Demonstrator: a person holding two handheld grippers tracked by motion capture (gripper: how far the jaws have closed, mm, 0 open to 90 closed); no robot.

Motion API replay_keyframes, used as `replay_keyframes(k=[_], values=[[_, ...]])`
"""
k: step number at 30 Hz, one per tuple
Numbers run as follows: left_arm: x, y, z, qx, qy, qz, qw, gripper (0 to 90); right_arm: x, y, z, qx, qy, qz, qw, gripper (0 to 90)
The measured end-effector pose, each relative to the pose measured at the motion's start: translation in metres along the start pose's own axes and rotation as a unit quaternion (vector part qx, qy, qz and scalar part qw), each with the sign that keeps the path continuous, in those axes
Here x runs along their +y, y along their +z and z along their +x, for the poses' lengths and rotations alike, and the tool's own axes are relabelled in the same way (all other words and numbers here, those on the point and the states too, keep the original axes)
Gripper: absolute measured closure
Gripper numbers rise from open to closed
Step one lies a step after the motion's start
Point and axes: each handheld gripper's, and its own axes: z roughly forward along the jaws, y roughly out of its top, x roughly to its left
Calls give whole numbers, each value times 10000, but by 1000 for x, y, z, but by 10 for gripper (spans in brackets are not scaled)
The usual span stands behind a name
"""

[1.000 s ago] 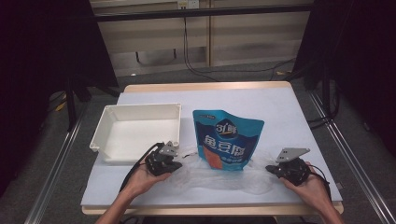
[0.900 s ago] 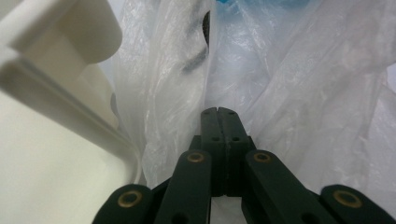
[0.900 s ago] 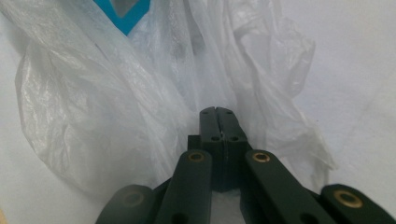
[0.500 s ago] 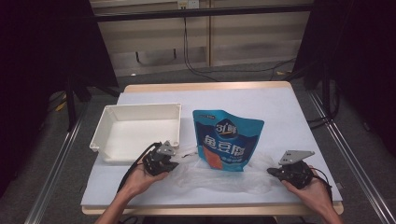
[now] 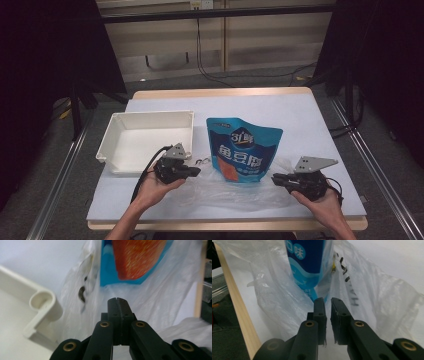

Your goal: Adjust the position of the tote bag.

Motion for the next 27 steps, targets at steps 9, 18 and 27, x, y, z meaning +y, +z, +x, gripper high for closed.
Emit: replay_keyframes(k=[9,18,27], values=[[7,29,-12,-269,57,220,9994,900,-2,23,10,112,-20,216,9997,843],[-4,63,-20,-229,191,813,9962,900,-15,48,23,295,-67,618,9976,900],[-8,64,-17,-437,52,630,9970,900,-18,49,40,811,-307,690,9938,900]])
